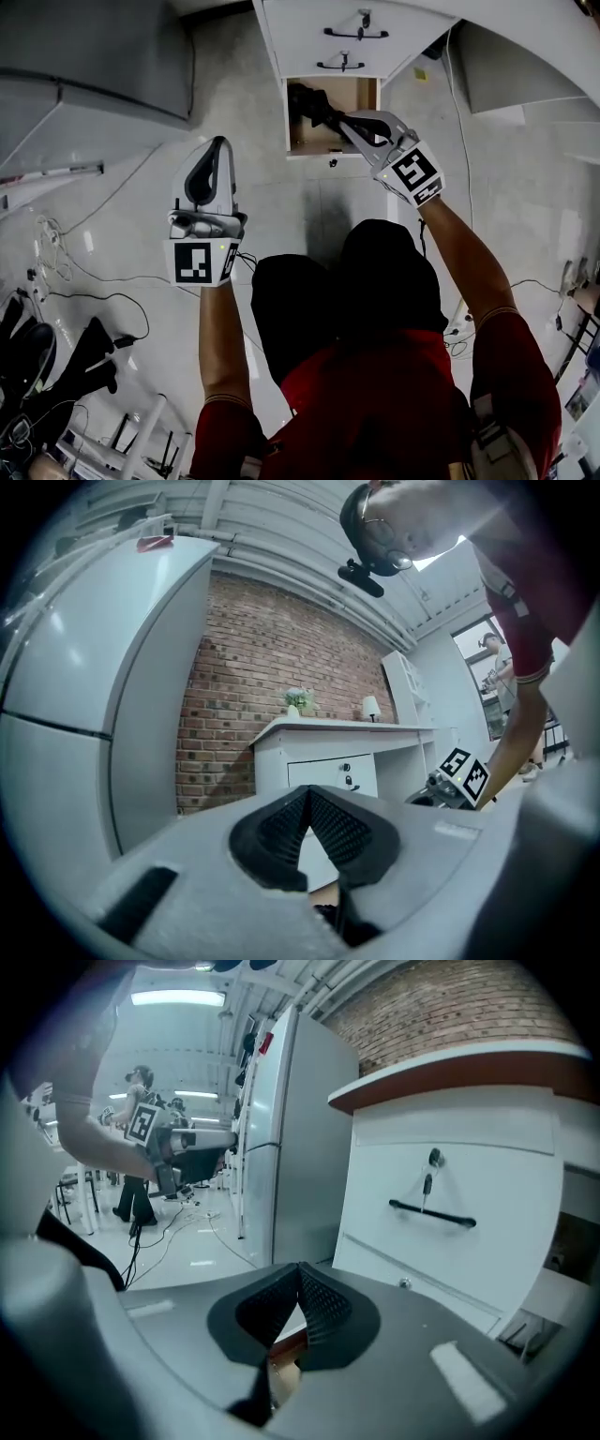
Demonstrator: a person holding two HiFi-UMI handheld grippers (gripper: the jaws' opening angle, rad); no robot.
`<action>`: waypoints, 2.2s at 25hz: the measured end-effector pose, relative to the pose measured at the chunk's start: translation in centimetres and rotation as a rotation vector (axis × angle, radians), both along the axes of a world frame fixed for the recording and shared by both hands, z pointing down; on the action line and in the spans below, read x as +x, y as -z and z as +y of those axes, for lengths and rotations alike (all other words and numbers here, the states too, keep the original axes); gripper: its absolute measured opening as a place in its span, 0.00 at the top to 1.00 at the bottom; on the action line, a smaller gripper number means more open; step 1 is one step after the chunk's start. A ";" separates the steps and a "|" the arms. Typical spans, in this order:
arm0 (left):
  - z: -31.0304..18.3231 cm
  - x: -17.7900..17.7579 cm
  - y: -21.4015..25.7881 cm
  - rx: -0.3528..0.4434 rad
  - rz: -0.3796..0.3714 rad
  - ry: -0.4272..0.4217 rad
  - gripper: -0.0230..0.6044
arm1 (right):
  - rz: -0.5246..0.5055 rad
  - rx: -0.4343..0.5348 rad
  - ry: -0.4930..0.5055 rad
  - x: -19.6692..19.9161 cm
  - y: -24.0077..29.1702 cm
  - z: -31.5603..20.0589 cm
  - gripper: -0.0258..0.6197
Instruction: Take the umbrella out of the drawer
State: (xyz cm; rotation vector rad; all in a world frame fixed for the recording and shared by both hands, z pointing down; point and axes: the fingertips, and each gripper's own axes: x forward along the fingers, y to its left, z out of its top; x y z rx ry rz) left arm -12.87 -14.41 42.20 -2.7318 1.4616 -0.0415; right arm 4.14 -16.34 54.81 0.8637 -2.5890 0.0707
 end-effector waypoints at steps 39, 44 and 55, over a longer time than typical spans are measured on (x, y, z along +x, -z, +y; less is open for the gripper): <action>-4.2 1.6 -22.8 0.015 0.129 0.045 0.96 | 0.329 -0.275 0.028 -2.0 -37.1 -11.1 0.33; -4.3 2.3 -22.7 0.016 0.143 0.029 0.96 | 0.382 -0.313 0.006 -2.1 -39.4 -11.8 0.31; -4.5 0.8 -22.6 0.006 0.184 0.052 0.96 | 0.461 -0.347 -0.031 -2.3 -42.3 -12.9 0.34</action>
